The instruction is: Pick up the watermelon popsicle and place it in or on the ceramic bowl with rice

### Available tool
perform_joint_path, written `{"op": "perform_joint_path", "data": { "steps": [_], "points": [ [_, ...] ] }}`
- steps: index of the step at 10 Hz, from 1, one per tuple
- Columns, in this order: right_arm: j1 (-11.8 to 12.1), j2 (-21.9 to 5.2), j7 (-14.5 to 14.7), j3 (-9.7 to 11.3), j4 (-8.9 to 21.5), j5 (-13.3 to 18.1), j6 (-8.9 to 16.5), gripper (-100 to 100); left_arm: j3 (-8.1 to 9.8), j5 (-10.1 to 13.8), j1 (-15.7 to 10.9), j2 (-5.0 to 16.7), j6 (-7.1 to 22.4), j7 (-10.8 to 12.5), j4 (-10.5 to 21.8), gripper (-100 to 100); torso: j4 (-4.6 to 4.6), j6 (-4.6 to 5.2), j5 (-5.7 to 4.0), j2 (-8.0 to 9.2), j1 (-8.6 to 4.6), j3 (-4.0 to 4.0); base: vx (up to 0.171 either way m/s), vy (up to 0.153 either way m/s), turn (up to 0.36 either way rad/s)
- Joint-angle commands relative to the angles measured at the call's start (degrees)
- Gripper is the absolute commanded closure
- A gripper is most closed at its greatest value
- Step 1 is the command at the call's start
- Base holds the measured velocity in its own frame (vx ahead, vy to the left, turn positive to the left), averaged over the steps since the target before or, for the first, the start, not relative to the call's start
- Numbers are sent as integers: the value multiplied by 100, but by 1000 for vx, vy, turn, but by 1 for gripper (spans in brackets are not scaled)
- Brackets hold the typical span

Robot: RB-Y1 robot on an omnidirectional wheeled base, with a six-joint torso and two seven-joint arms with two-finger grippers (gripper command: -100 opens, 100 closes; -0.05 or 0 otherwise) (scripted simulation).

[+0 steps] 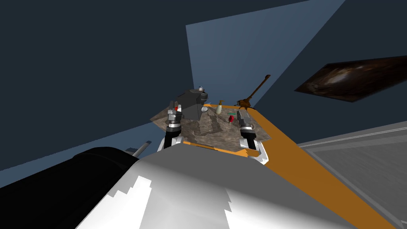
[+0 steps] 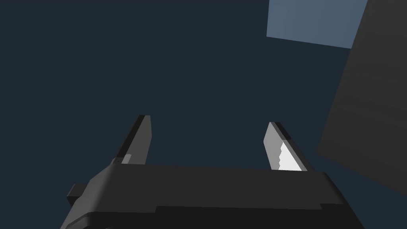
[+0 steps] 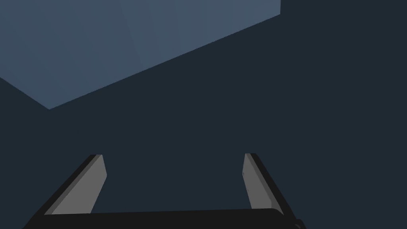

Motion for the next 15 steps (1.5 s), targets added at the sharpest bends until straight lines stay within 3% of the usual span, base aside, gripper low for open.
{"op": "perform_joint_path", "data": {
  "steps": [1, 3, 6, 10, 11, 14, 15],
  "points": [
    [-48, 13, 158, -23, 86, 76, -1, -100, 0, 0, 0, 0, 0, 0, 0, 0, 0, 0, 0, 0, 0, 0, 6, 29, -28],
    [-186, 45, 546, -123, 418, 350, -51, -100, 0, 0, 0, 0, 0, 0, 0, 0, 0, 0, 0, -3, 2, -1, 14, 46, -43],
    [-241, 62, 877, -167, 671, 483, -78, -100, 0, 0, 0, 0, 0, 0, 0, 0, -1, -1, 0, -5, -1, -3, 13, 28, -24],
    [-359, 119, 1533, -276, 1261, 864, -169, -100, 0, 0, 0, 0, 0, 0, 0, 0, -1, -1, 0, -7, -5, -4, 21, 22, -25],
    [-359, 119, 1536, -276, 1295, 864, -169, -100, 0, 0, 0, 0, 0, 0, 0, 0, -2, 0, -1, -8, -5, -5, 19, 15, -15],
    [-427, 183, 2081, -360, 1907, 1215, -268, -100, 0, 0, 0, 0, 0, 0, 0, 0, -3, 0, -2, -12, -8, -7, 34, 17, -27],
    [-427, 183, 2138, -360, 1907, 1215, -268, -100, 0, 0, 0, 0, 0, 0, 0, 0, -3, 0, -1, -15, -5, -8, 35, 17, -12]
  ]
}}
